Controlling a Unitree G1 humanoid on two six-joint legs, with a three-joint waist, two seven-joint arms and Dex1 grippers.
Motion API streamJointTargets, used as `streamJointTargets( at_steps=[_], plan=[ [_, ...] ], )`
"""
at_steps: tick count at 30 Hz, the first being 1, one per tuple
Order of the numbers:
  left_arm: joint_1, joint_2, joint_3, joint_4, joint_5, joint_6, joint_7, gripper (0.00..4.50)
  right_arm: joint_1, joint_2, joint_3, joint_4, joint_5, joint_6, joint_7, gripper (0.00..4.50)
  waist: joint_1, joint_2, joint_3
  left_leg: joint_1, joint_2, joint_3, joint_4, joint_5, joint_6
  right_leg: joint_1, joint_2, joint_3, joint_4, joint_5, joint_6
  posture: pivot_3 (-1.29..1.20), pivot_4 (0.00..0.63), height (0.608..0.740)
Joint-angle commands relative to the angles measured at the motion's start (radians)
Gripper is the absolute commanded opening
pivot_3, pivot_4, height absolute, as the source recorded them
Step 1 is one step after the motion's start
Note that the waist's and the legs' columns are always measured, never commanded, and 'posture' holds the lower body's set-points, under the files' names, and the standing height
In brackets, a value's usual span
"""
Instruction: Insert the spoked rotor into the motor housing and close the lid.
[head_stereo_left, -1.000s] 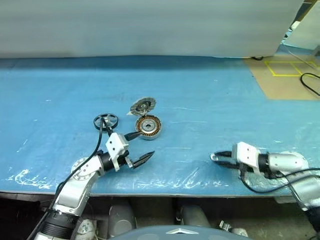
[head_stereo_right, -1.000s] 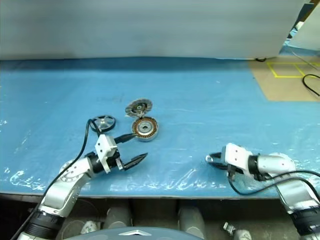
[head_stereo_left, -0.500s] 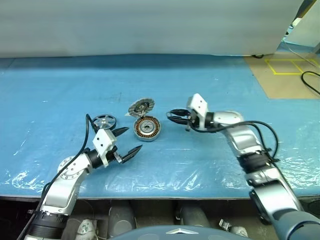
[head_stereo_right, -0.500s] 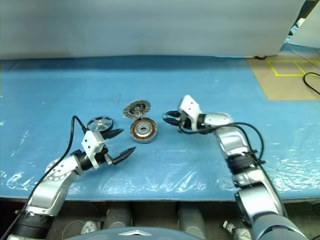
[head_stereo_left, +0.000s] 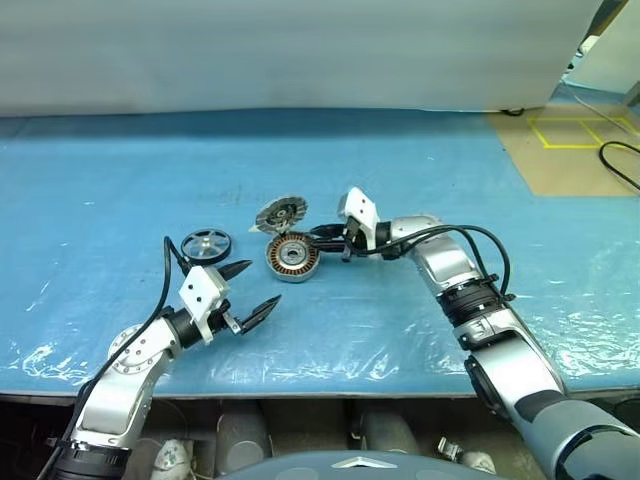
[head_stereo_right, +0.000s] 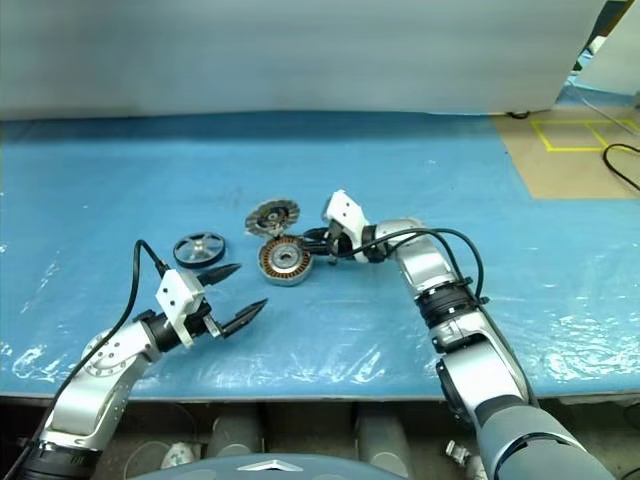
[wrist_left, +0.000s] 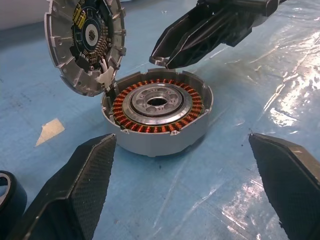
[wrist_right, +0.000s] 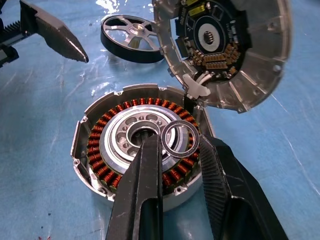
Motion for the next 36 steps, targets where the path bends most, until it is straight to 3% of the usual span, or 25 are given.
streamJointTargets(
  at_steps=[1, 16, 36],
  plan=[
    [-0.002, 0.010, 0.010, -0.039, 0.001, -0.001, 0.006, 4.50, -0.031, 0.034, 0.017, -0.002, -0.016, -0.041, 0.000, 0.66, 0.000, 0.000, 0.000, 0.000, 0.000, 0.000, 0.000, 0.000, 0.000, 0.000, 0.000, 0.000, 0.000, 0.000, 0.000, 0.00, 0.150, 0.740],
    [0.023, 0.024, 0.018, -0.047, 0.007, -0.003, 0.017, 4.50, -0.039, 0.049, 0.058, 0.095, -0.122, -0.167, -0.006, 0.66, 0.000, 0.000, 0.000, 0.001, 0.000, 0.000, 0.000, 0.000, 0.000, 0.000, 0.000, 0.000, 0.000, 0.000, 0.000, 0.00, 0.150, 0.740],
    [0.013, 0.015, 0.003, -0.035, 0.014, -0.005, 0.023, 4.50, -0.032, 0.053, 0.073, 0.056, -0.123, -0.151, 0.054, 0.66, 0.000, 0.000, 0.000, 0.001, 0.001, 0.000, 0.000, -0.001, 0.002, 0.000, 0.000, 0.000, 0.000, 0.000, 0.000, 0.00, 0.150, 0.740]
  ],
)
